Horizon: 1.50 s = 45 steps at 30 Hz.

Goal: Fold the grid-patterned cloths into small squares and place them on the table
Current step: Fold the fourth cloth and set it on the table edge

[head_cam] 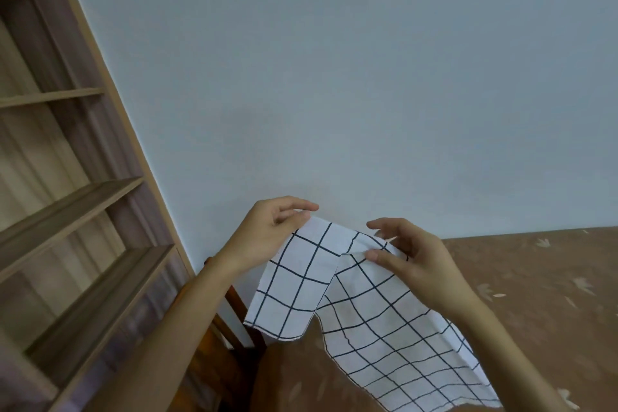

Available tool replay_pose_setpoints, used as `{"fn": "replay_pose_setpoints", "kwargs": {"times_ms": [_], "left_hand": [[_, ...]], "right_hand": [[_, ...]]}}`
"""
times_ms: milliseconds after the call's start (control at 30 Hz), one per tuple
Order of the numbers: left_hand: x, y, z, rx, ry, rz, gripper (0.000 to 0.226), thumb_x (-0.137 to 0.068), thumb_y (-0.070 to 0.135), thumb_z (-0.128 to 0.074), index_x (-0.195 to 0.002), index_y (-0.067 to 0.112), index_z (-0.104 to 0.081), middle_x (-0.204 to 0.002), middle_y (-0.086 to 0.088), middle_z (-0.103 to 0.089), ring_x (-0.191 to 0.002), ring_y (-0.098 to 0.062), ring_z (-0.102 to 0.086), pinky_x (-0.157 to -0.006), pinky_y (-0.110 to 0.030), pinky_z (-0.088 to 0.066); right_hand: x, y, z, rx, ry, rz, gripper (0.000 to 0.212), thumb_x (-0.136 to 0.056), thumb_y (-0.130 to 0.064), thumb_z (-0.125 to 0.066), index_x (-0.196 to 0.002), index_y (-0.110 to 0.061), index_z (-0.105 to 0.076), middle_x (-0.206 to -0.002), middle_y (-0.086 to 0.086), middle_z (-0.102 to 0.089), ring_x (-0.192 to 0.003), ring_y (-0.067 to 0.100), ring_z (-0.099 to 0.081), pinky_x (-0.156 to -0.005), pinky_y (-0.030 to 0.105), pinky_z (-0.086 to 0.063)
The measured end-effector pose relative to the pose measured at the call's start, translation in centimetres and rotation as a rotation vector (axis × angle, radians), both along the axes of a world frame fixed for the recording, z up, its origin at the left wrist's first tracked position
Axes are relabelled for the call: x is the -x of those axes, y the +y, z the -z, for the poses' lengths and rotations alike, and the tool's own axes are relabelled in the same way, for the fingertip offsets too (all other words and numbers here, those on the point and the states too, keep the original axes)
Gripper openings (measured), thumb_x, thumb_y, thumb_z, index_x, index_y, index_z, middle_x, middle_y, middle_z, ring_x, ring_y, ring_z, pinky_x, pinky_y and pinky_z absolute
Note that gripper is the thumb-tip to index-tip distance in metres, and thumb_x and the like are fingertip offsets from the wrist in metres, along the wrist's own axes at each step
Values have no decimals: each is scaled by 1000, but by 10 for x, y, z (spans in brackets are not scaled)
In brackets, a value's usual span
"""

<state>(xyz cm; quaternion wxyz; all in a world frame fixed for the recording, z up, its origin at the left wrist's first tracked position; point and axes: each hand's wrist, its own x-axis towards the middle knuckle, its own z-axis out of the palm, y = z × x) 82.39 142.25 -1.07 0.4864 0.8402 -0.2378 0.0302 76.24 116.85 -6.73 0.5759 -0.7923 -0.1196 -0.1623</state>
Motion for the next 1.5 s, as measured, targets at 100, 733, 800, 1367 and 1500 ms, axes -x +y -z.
{"fn": "replay_pose_setpoints", "kwargs": {"times_ms": [100, 733, 800, 1367, 1500], "left_hand": [[3, 1, -1, -35, -18, -26, 19, -93, 21, -70, -109, 29, -76, -108, 3, -77, -110, 3, -66, -99, -21, -51], [18, -35, -15, 68, -42, 192, 37, -84, 13, -81, -114, 23, -60, -98, -9, -71, -96, -28, -70, -93, -41, -54], [16, -32, -19, 56, -20, 243, 45, -83, 13, -81, -122, 25, -62, -95, -15, -69, -91, -43, -65, -90, -55, -52], [11, -39, -21, -13, -69, 162, 39, -85, 16, -79, -120, 28, -65, -98, 2, -73, -84, -13, -68, -85, -30, -57], [5, -30, -15, -159, -49, 122, 38, -81, 29, -83, -116, 29, -68, -106, 7, -75, -104, -4, -69, -97, -26, -55]], "right_hand": [[-2, -3, 1, -45, -4, -8, 27, -83, -17, -80, -103, -34, -71, -92, -11, -70, -87, -1, -65, -76, 7, -46], [-13, 28, -14, -69, -59, -159, 12, -87, -35, -75, -89, -23, -76, -80, 8, -71, -72, 25, -58, -70, 29, -42], [-13, 24, -13, -96, -45, -174, 12, -89, -34, -73, -89, -23, -76, -74, 12, -66, -68, 27, -51, -68, 33, -39], [-11, 15, -13, -188, -25, -116, 8, -90, -25, -73, -92, -20, -79, -87, -1, -79, -82, 14, -73, -74, 24, -54], [-17, 16, -19, -298, -79, -10, 8, -90, -18, -72, -88, -14, -79, -82, 0, -79, -77, 12, -73, -69, 25, -56]]}}
